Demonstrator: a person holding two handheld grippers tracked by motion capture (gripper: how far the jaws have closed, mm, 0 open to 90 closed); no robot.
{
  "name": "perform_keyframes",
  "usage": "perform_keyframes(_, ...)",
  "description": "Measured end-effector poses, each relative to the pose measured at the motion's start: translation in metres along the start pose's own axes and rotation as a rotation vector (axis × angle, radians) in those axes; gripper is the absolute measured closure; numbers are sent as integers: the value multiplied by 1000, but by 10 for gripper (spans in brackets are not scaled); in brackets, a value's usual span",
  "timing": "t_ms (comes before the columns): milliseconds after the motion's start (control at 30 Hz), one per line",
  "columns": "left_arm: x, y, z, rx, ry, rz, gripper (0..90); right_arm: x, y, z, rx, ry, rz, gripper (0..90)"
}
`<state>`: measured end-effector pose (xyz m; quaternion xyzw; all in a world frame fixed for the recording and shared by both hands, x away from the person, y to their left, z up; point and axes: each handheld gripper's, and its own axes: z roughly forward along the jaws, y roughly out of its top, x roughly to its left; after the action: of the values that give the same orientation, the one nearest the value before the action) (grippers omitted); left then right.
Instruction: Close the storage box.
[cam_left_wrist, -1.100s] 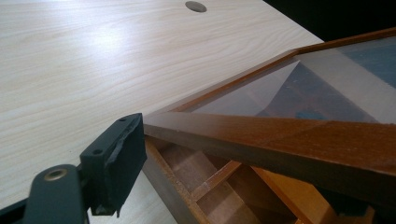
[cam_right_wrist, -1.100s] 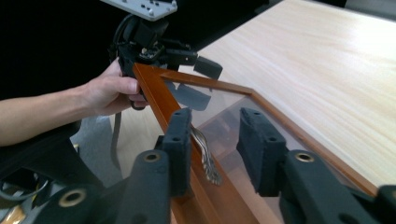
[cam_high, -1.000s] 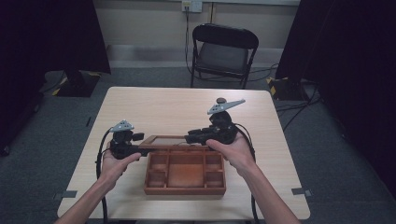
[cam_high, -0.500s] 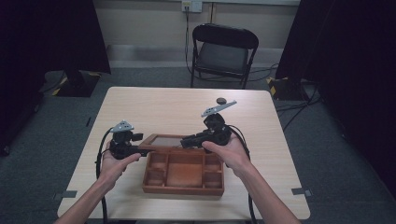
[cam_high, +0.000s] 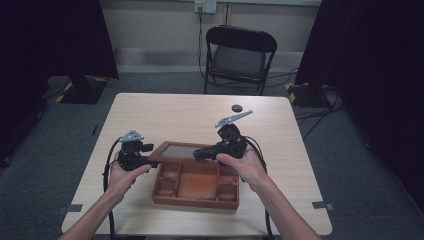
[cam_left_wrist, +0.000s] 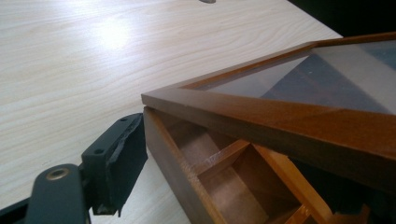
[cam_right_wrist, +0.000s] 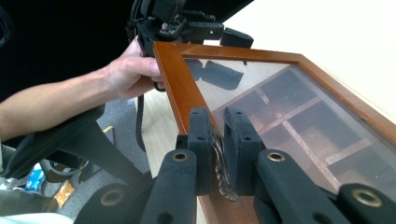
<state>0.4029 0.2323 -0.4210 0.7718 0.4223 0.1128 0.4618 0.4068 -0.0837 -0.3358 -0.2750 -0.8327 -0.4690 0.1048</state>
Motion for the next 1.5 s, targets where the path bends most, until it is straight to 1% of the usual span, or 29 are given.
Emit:
perform_keyframes(33, 1, -1, 0, 3, 2, 4, 190, 0, -1, 0, 6, 0, -3, 821)
perform_keyframes(67, 2, -1, -1, 0, -2, -12, 190, 0, -1, 0, 9, 0, -3, 822)
perform_keyframes(167, 8, -2, -3, 1, -1, -31, 179, -1, -2, 0, 11, 2, -5, 821)
perform_keyframes(300, 10, -3, -3, 5, -3, -31, 183, -1, -3, -1, 17, -2, -12, 822)
perform_keyframes(400, 11, -3, -4, 14, 3, -29, 183, -1, -4, -1, 15, -4, -18, 822)
perform_keyframes(467, 12, -3, -4, 13, 1, -42, 182, 0, -4, -2, 17, -5, -20, 822)
perform_keyframes(533, 12, -3, -4, 18, 2, -34, 182, 0, -4, -2, 22, -7, -22, 822)
perform_keyframes(600, 14, -4, -6, 32, 14, -16, 197, 0, -5, -3, 26, -8, -26, 822)
perform_keyframes(700, 19, -6, -10, 45, 33, -9, 197, 0, -7, -4, 31, -8, -35, 821)
perform_keyframes(867, 31, -10, -17, 16, 56, -59, 199, 0, -12, -6, 41, -9, -42, 820)
perform_keyframes(1000, 36, -11, -19, 2, 65, -78, 201, 2, -16, -5, 53, -19, -54, 819)
perform_keyframes(1067, 37, -12, -18, 3, 70, -82, 202, 3, -18, -4, 61, -19, -57, 818)
perform_keyframes(1167, 38, -13, -18, 10, 80, -77, 203, 4, -21, -2, 68, -21, -65, 819)
perform_keyframes(1267, 39, -14, -17, 23, 73, -78, 202, 4, -23, -1, 68, -21, -72, 819)
perform_keyframes(1400, 40, -16, -15, 32, 68, -76, 203, 5, -25, 0, 81, -22, -75, 819)
perform_keyframes(1500, 40, -16, -15, 37, 71, -76, 203, 6, -27, 1, 84, -25, -85, 819)
